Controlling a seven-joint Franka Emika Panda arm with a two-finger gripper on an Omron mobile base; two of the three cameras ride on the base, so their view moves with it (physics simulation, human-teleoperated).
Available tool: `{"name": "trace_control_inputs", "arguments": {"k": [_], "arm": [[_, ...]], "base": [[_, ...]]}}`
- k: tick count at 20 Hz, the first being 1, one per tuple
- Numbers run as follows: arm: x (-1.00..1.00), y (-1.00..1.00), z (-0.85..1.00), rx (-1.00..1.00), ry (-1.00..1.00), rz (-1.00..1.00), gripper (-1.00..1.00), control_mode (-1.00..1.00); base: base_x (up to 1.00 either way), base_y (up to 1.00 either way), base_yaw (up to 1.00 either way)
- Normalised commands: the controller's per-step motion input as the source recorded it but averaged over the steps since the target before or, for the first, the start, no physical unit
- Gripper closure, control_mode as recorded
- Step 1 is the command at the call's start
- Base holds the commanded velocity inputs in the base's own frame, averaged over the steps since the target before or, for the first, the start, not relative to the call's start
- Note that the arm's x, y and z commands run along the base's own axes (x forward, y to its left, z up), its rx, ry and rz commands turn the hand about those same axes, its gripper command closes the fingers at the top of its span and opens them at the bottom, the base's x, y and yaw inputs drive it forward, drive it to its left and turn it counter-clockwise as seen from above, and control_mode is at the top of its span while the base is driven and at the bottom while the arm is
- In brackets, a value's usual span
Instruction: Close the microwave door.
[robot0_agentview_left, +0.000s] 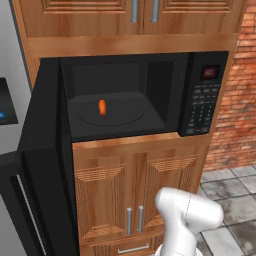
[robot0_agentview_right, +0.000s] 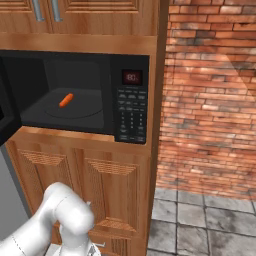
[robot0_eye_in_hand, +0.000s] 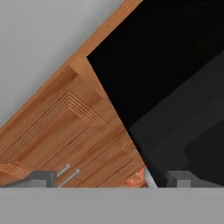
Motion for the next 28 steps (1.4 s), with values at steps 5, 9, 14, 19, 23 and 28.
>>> {"name": "trace_control_inputs", "arguments": {"k": [5,9,14,19,23,28], "arm": [[0.93,0.07,-0.04,-0.12,0.29,-0.36,-1.00,-1.00],[0.39,-0.15,0.00,-0.06,0.21,-0.34,-1.00,-1.00],[0.66,-0.45,0.00,-0.02,0.29,-0.36,-1.00,-1.00],[1.00,-0.58,0.00,0.00,0.31,-0.18,-1.00,-1.00],[0.99,-0.71,0.00,0.00,0.25,-0.03,-1.00,-1.00],[0.95,-0.66,0.00,0.00,0.20,0.00,-1.00,-1.00]], "base": [[0.00,0.00,0.00],[0.00,0.00,0.00],[0.00,0.00,0.00],[0.00,0.00,0.00],[0.00,0.00,0.00],[0.00,0.00,0.00]]}}
